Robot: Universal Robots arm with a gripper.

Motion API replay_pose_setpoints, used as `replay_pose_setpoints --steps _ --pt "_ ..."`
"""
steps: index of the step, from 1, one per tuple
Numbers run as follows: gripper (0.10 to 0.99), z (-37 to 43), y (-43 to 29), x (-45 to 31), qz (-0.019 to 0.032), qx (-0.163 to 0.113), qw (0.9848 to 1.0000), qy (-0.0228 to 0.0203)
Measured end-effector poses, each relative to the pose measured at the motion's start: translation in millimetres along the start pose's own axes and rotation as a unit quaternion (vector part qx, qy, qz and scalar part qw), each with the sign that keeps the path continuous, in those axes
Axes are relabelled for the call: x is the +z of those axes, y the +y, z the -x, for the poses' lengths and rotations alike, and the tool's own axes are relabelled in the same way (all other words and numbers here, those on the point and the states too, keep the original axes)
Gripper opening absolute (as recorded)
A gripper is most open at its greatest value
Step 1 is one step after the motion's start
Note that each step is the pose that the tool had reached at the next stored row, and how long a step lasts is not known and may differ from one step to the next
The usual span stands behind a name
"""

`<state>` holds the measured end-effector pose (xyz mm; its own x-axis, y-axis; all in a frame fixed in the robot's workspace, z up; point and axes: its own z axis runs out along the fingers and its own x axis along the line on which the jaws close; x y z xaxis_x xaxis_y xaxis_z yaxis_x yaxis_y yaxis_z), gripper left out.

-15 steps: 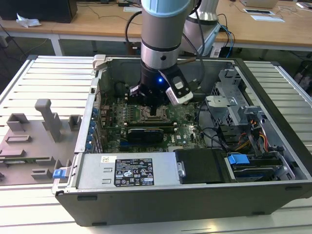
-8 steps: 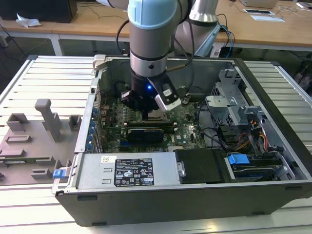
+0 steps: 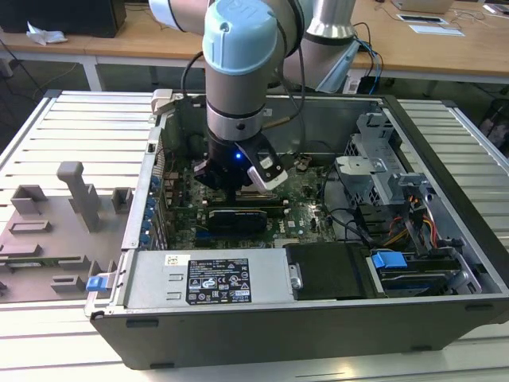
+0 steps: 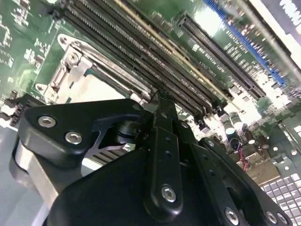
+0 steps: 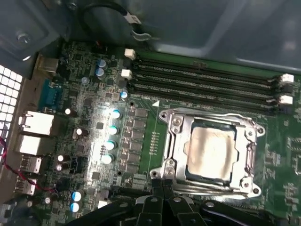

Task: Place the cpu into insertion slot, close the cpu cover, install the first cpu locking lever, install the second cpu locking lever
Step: 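Install the second cpu locking lever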

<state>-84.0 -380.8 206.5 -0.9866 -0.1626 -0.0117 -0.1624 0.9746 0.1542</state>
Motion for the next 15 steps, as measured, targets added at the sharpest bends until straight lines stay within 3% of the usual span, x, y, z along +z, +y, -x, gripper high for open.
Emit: replay_pose_setpoints --steps 3,11,12,15 --pt "0.106 -2.2 1.0 2.0 0.0101 -0.008 0.9999 -0.0004" --pt "0.106 -2.5 0.8 7.1 0.0526 -0.025 0.9983 -0.0052" --pt "0.106 -2.4 1.6 2.0 0.0529 -0.028 0.9982 -0.0054" --pt "0.106 -2.1 6.1 -27.0 0.0528 -0.028 0.9982 -0.0054"
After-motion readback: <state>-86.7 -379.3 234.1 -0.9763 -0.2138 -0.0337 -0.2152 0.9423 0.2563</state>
